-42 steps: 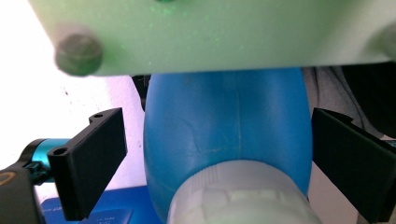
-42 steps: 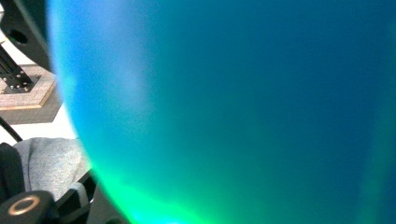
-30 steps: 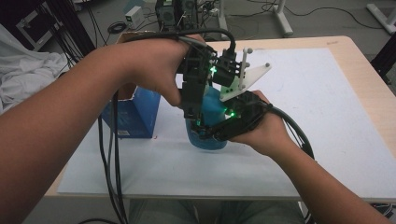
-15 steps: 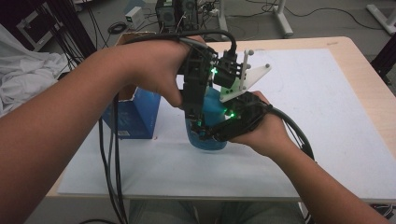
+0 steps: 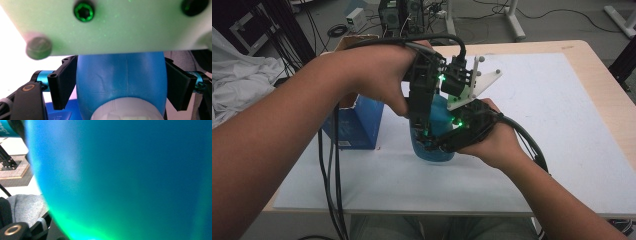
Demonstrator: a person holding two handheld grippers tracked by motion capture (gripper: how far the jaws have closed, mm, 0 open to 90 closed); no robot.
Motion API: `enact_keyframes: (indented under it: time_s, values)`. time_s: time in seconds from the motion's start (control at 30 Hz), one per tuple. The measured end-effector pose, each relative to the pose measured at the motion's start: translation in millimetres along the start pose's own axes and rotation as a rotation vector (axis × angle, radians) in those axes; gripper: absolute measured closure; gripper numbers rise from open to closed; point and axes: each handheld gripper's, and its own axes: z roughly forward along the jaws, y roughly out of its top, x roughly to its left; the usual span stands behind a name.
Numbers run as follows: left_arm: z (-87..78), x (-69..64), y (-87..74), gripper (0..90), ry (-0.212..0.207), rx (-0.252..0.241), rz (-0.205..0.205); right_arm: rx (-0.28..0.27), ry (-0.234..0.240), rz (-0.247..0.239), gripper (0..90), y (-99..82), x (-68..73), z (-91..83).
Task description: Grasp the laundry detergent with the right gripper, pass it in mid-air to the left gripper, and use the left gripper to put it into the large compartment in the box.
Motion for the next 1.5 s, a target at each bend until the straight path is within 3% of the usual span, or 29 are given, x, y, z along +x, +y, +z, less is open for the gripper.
enact_keyframes:
  time_s: [0.83,1.5]
  values:
    - [0.3,-1.4,0.0,38.0,-0.005,0.011,0.007,-0.007,0.002,0.001,47.0,1.6,1.3,2.9]
    - [-3.1,-2.5,3.3,39.5,0.003,0.036,0.003,-0.025,0.001,-0.009,45.9,2.3,1.6,1.1]
